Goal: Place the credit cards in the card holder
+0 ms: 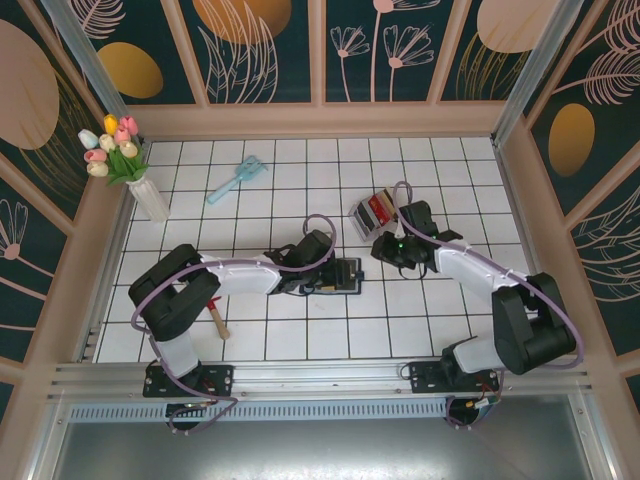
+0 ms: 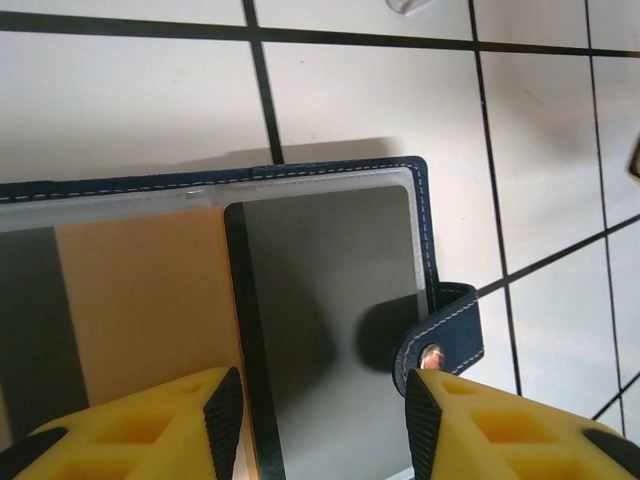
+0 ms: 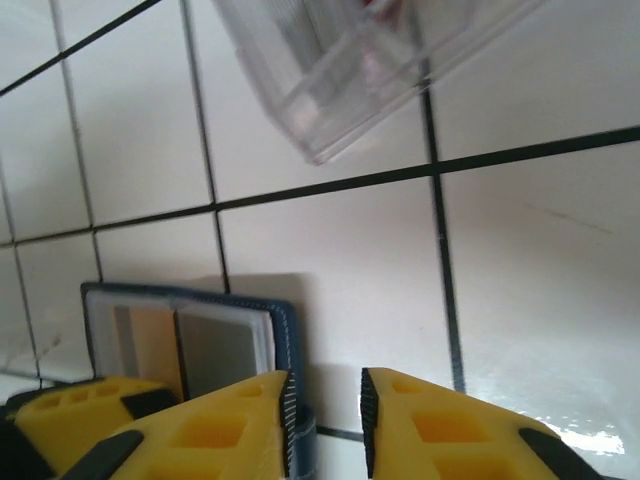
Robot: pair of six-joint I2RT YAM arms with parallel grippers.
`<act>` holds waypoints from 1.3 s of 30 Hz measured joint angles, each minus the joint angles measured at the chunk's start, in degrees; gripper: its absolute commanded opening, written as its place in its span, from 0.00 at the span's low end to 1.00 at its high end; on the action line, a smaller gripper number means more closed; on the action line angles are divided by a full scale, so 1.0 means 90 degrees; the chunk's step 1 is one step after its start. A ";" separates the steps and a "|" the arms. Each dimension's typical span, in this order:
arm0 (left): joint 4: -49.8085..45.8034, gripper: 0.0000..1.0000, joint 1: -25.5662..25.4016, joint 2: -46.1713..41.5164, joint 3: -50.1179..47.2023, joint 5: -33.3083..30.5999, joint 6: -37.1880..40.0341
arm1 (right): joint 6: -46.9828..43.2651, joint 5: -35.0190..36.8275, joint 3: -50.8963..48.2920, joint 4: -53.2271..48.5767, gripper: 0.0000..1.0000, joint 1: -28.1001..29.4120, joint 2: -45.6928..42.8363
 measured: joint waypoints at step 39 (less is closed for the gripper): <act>-0.0367 0.25 0.0007 -0.0597 -0.0580 -0.0838 0.0068 | 0.0126 0.0068 0.1178 0.0109 0.05 0.1457 0.2157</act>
